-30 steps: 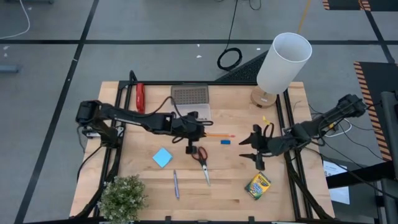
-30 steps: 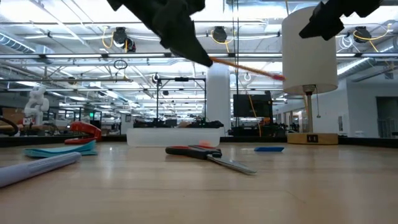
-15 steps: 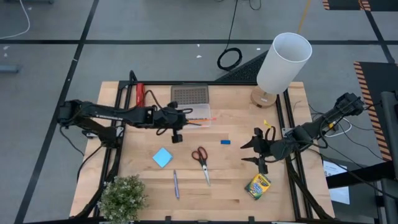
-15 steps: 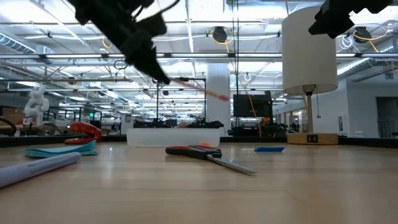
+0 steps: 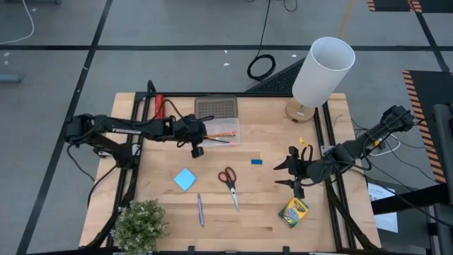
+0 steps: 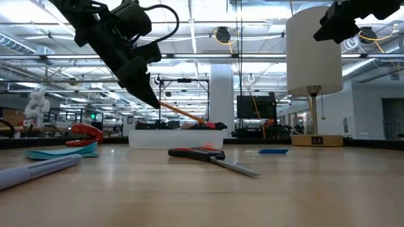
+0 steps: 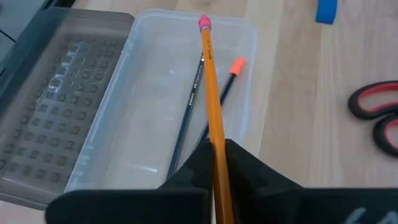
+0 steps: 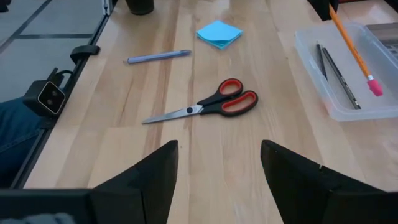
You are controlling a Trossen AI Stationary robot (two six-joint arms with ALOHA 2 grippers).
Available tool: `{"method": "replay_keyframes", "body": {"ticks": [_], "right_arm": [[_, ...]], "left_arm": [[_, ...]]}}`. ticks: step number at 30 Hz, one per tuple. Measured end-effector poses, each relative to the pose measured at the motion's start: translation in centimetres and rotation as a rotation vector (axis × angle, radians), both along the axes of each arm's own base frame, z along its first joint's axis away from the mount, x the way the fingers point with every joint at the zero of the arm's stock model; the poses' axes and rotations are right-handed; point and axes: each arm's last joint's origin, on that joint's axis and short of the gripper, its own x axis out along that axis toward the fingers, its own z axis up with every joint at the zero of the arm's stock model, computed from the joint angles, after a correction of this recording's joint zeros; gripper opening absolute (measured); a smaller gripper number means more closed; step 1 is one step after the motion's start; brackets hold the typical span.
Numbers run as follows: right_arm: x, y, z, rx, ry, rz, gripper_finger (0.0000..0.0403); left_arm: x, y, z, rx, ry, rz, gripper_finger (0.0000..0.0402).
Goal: Pack school essentials
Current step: Put the orange pencil into the black supply box
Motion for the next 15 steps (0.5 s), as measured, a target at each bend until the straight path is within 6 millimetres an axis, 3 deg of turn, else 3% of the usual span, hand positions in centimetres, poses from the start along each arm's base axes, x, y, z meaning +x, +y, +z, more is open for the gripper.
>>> {"method": "replay_keyframes", "body": {"ticks": [6,15], "right_arm": [[0.1,0.0,0.1,0.0,-0.015,0.006,0.0222],[0.2,0.1,0.2,-0.001,-0.029,0.012,0.0222]], "left_arm": [[0.1,-0.1,0.0,-0.036,-0.015,-0.014,0.004],[0.8,0.1,-1.9,-0.052,0.042,-0.026,0.002]]}}
